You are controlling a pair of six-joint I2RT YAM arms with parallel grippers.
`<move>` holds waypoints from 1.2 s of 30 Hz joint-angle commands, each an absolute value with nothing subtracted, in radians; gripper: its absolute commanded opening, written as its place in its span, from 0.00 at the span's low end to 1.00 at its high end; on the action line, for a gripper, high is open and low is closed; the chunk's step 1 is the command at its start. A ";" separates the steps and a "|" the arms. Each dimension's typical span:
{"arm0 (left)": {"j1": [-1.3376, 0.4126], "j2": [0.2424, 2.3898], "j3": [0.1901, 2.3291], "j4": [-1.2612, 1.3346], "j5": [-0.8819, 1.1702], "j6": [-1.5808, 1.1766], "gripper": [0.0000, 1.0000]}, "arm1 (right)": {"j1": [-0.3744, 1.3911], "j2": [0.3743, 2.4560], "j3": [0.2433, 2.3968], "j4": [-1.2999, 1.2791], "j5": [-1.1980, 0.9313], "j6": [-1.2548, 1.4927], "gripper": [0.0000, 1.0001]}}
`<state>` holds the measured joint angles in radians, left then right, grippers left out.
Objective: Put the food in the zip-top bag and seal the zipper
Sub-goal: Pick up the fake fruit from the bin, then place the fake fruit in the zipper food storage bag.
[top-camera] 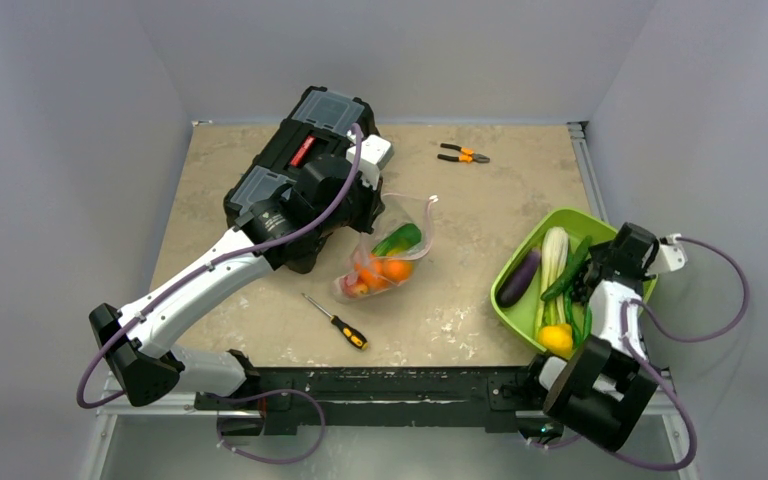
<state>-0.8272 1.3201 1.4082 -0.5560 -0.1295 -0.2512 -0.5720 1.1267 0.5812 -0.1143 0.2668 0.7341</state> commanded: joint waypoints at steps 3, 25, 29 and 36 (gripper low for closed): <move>-0.828 1.320 1.449 -0.524 -0.116 -0.256 0.00 | -0.435 0.919 0.634 -0.157 0.252 0.643 0.00; -0.828 1.319 1.450 -0.528 -0.124 -0.254 0.00 | 0.751 0.802 0.834 -0.053 -0.105 0.655 0.00; -0.828 1.321 1.450 -0.528 -0.121 -0.256 0.00 | 0.854 0.801 0.805 0.023 -0.110 0.690 0.00; -0.829 1.316 1.449 -0.529 -0.125 -0.255 0.00 | 0.881 0.929 0.881 -0.058 0.046 0.691 0.00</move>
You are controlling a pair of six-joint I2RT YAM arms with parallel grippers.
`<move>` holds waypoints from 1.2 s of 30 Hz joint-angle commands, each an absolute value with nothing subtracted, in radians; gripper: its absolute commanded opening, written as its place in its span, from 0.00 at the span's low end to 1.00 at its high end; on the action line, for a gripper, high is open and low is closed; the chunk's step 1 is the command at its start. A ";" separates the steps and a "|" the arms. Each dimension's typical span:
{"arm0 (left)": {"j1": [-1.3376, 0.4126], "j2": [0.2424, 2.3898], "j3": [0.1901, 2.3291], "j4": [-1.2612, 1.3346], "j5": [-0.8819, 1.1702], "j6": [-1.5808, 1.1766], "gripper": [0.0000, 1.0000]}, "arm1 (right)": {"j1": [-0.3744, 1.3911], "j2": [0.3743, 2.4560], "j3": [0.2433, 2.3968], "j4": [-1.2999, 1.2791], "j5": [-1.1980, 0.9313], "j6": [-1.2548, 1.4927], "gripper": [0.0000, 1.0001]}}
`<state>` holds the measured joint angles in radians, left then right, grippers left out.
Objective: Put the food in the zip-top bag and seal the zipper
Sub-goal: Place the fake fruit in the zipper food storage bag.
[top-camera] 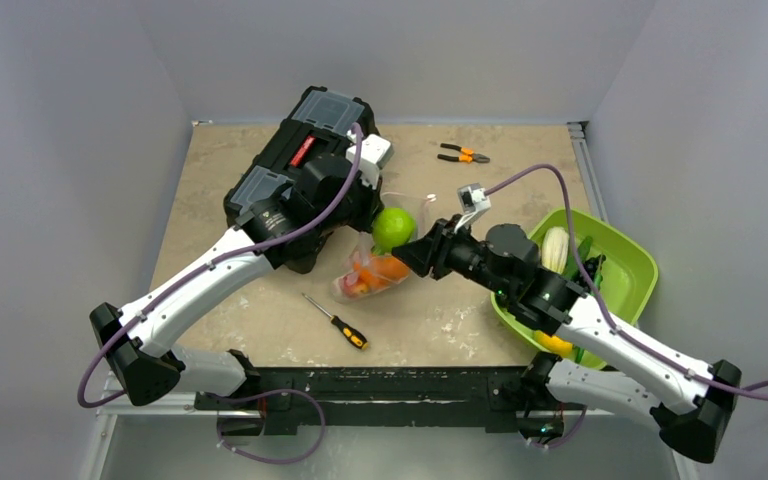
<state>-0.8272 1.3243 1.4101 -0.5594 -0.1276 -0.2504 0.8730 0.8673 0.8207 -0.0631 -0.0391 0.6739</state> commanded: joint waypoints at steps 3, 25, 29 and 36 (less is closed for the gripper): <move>-0.828 1.314 1.450 -0.528 -0.129 -0.253 0.00 | 0.883 0.979 0.910 -0.063 0.100 0.696 0.00; -0.828 1.307 1.451 -0.529 -0.122 -0.254 0.00 | 0.884 0.964 1.063 -0.509 0.476 0.647 0.45; -0.828 1.305 1.449 -0.529 -0.122 -0.256 0.00 | 0.884 0.897 1.001 -0.511 0.477 0.653 0.52; -0.830 1.305 1.447 -0.530 -0.127 -0.255 0.00 | 0.884 0.936 0.991 -0.532 0.418 0.661 0.56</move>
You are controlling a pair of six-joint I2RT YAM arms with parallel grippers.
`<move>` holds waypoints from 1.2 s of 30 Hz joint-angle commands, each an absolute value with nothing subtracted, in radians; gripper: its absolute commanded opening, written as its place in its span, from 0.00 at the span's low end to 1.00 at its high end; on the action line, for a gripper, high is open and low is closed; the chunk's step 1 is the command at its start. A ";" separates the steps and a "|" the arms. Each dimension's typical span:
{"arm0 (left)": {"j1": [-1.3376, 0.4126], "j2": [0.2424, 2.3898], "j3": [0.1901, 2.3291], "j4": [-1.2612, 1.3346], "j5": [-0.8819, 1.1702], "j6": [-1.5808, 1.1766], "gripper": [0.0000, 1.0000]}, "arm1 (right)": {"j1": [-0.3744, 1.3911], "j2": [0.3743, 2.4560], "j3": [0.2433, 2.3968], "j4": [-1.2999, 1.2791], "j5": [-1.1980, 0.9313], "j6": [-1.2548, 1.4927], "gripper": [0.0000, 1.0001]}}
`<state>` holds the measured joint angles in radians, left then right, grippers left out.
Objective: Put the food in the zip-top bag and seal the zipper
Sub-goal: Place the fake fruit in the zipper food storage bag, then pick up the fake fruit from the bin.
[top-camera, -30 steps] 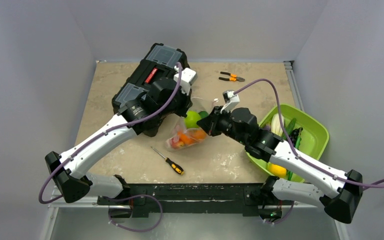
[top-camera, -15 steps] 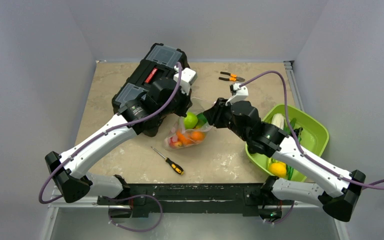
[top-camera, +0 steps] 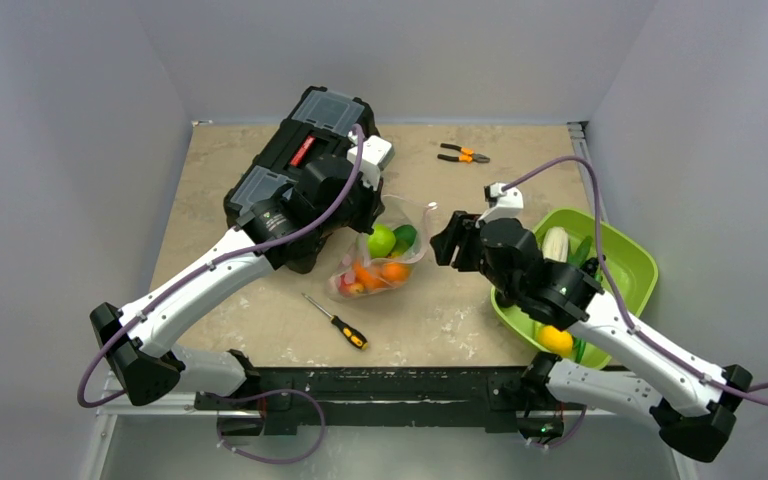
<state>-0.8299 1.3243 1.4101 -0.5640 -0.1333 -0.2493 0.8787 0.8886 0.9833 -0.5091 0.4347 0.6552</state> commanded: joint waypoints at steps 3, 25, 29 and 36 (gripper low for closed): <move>-0.830 1.308 1.444 -0.529 -0.139 -0.250 0.00 | 0.884 0.972 1.017 -0.573 0.455 0.661 0.55; -0.831 1.313 1.456 -0.538 -0.120 -0.249 0.00 | -0.061 1.036 0.722 -0.510 0.450 0.803 0.54; -0.831 1.305 1.450 -0.534 -0.129 -0.249 0.00 | -0.153 1.112 0.724 -0.511 0.540 0.832 0.59; -0.830 1.316 1.451 -0.531 -0.107 -0.256 0.00 | -0.243 1.153 0.700 -0.379 0.540 0.727 0.77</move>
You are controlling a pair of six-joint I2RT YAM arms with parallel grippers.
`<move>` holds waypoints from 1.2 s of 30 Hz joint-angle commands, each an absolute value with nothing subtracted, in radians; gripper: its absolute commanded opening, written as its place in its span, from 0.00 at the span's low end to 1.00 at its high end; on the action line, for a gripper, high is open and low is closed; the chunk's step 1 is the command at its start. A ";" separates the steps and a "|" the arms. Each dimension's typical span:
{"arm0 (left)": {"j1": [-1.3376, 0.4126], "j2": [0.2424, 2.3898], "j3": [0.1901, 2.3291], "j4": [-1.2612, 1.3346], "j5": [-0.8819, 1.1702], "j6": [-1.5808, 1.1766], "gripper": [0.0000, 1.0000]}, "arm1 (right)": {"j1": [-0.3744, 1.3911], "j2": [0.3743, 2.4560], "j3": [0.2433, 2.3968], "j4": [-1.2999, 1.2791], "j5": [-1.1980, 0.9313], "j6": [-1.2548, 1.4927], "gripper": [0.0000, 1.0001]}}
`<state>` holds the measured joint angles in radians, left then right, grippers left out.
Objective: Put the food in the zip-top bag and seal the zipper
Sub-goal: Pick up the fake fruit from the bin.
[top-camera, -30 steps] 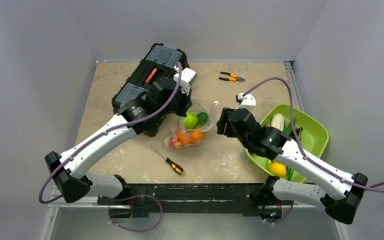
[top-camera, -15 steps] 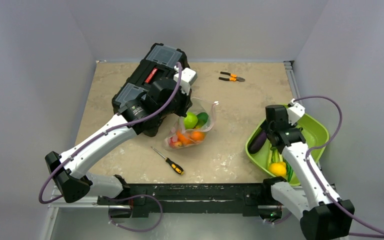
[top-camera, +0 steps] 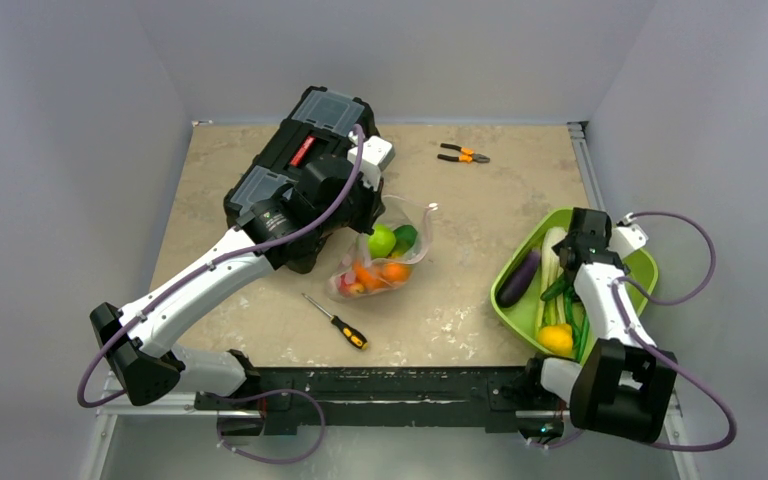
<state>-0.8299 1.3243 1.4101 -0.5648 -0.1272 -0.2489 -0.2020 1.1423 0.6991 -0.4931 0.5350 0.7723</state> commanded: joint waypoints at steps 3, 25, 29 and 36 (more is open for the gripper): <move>-0.831 1.319 1.451 -0.534 -0.117 -0.254 0.00 | -0.272 1.187 0.710 -0.359 0.498 0.724 0.77; -0.830 1.334 1.451 -0.534 -0.107 -0.259 0.00 | -0.323 1.056 0.634 -0.428 0.491 0.837 0.69; -0.830 1.335 1.452 -0.534 -0.102 -0.259 0.00 | -0.339 1.048 0.635 -0.479 0.500 0.847 0.70; -0.830 1.333 1.454 -0.534 -0.101 -0.260 0.00 | -0.413 1.019 0.604 -0.490 0.464 0.878 0.47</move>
<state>-0.8299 1.3399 1.4101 -0.5640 -0.1078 -0.2504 -0.3714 1.0473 0.6212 -0.4808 0.4774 0.8452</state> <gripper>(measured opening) 0.003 0.548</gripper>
